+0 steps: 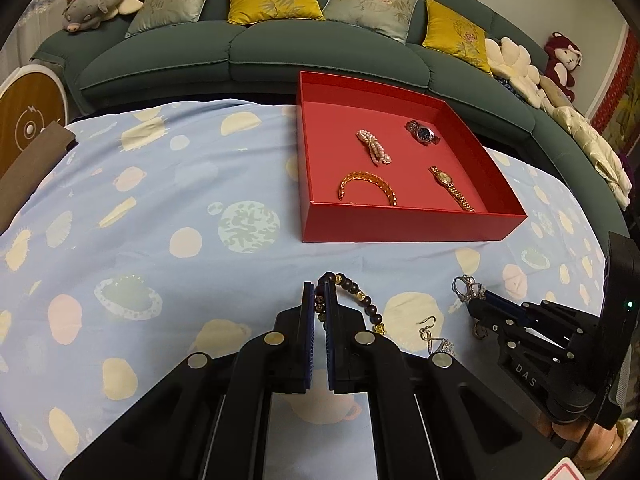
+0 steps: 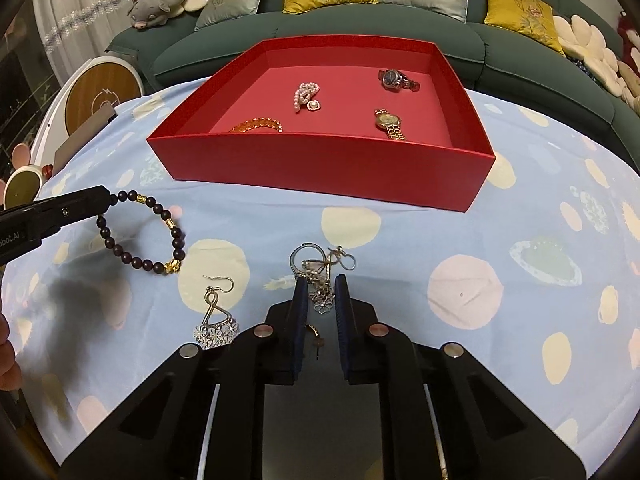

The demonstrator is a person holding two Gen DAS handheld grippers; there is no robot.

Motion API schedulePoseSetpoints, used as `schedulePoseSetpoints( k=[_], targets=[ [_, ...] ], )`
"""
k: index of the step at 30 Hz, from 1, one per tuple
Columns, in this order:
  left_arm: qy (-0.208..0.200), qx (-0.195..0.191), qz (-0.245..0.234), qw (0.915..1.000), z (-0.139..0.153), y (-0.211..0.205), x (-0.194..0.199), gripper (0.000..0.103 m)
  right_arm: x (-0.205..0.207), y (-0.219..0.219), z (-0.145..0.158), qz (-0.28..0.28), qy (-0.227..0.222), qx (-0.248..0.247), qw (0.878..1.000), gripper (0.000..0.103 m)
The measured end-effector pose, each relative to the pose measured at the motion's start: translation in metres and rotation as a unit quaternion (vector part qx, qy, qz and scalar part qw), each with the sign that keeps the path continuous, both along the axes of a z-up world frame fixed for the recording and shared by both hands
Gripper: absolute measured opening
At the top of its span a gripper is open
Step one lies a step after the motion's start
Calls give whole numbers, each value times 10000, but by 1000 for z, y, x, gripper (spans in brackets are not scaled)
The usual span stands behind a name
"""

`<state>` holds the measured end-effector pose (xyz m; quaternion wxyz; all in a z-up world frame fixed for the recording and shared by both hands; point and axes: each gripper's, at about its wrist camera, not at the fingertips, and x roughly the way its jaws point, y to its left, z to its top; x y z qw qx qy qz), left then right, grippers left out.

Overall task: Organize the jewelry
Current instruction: 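Grasp the dark beaded bracelet with the left tool while the right tool grasps a silver ring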

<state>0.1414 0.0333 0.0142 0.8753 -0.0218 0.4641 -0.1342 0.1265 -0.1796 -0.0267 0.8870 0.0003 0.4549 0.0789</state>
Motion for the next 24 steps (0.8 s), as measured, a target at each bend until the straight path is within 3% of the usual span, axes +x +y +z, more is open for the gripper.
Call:
schedulePoseSetpoints(
  k=[11, 15, 18, 24],
  targets=[
    [-3, -91, -26, 10000, 6, 3, -3, 3, -24, -9, 7, -32, 371, -121, 9992, 10],
    [-27, -111, -61, 9999, 9, -2, -6, 3, -20, -7, 18, -37, 91, 99, 9999, 20],
    [-66, -121, -107, 9998, 13, -5, -8, 3, -11, 4, 21, 33, -67, 117, 9999, 22],
    [-74, -108, -131, 9998, 12, -3, -10, 3, 9, 16, 1, 7, 92, -72, 9999, 23]
  ],
)
